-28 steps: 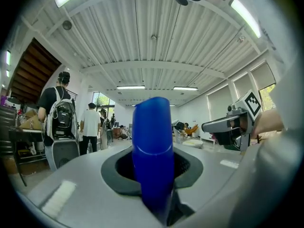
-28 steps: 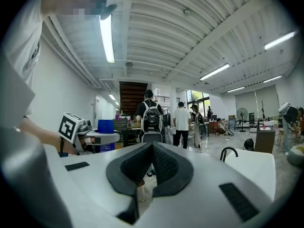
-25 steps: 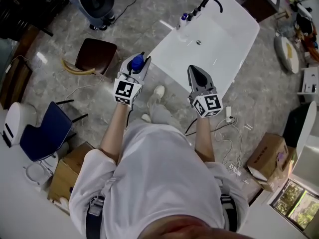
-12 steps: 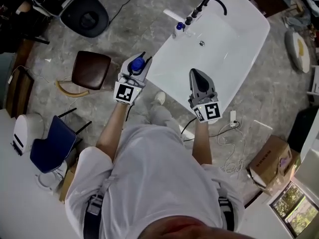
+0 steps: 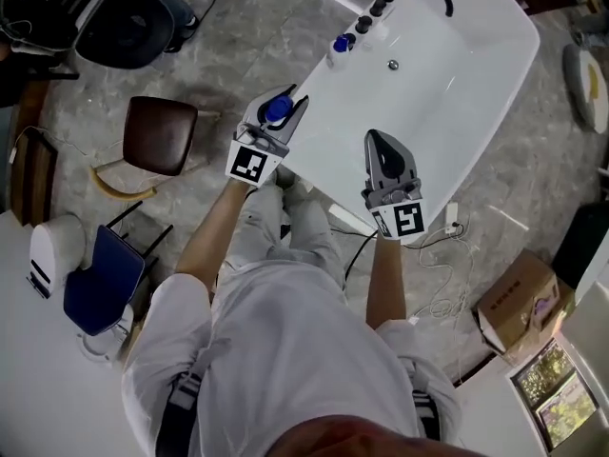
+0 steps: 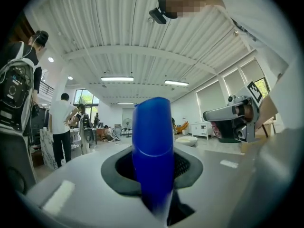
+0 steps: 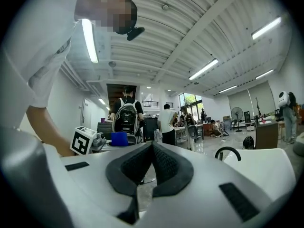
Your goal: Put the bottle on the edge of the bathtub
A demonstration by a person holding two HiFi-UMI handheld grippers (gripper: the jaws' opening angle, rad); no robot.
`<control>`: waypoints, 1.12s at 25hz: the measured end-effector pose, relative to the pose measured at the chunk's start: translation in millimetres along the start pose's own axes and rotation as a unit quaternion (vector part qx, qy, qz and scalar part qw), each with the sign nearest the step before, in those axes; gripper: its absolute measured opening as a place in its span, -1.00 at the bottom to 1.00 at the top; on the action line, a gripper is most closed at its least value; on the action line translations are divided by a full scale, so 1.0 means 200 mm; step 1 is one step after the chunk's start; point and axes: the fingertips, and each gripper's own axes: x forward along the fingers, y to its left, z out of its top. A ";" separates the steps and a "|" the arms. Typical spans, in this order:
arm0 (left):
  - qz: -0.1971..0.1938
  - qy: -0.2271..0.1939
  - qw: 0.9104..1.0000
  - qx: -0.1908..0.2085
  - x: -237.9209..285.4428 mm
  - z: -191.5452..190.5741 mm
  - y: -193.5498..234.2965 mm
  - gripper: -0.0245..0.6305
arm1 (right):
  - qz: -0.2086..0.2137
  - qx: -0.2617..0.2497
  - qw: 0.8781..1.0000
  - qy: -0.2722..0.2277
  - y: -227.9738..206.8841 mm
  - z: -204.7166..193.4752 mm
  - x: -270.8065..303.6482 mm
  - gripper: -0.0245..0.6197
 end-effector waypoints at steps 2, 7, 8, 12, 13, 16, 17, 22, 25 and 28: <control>-0.006 -0.006 1.000 -0.002 0.03 -0.13 0.02 -0.60 | -0.005 -0.002 1.000 -0.003 0.01 -0.10 0.02 -0.92; -0.036 -0.008 0.999 -0.010 0.16 -0.52 0.07 -0.60 | -0.029 -0.001 1.000 -0.010 -0.06 -0.37 0.10 -0.92; -0.045 -0.008 0.999 -0.010 0.19 -0.61 0.07 -0.60 | -0.037 0.004 0.999 -0.011 -0.08 -0.43 0.12 -0.92; -0.096 -0.008 0.995 0.012 0.31 -0.92 0.07 -0.60 | -0.064 0.015 0.998 -0.013 -0.16 -0.68 0.17 -0.92; -0.113 -0.007 0.993 0.026 0.33 -0.99 0.06 -0.60 | -0.070 0.013 0.997 -0.012 -0.18 -0.74 0.17 -0.92; -0.147 -0.004 0.988 0.041 0.38 -1.18 0.04 -0.60 | -0.081 0.005 0.997 -0.012 -0.21 -0.91 0.17 -0.92; -0.154 -0.004 0.987 0.040 0.39 -1.22 0.03 -0.60 | -0.084 0.006 0.996 -0.012 -0.21 -0.95 0.17 -0.92; -0.173 -0.002 0.985 0.023 0.40 -1.39 -0.03 -0.60 | -0.100 0.013 0.995 -0.009 -0.21 -1.09 0.16 -0.92; -0.176 -0.008 0.984 0.012 0.40 -1.44 -0.05 -0.60 | -0.107 0.018 0.994 -0.009 -0.21 -1.12 0.17 -0.92; -0.178 -0.015 0.984 0.006 0.42 -1.45 -0.05 -0.60 | -0.109 0.022 0.994 -0.006 -0.21 -1.15 0.17 -0.92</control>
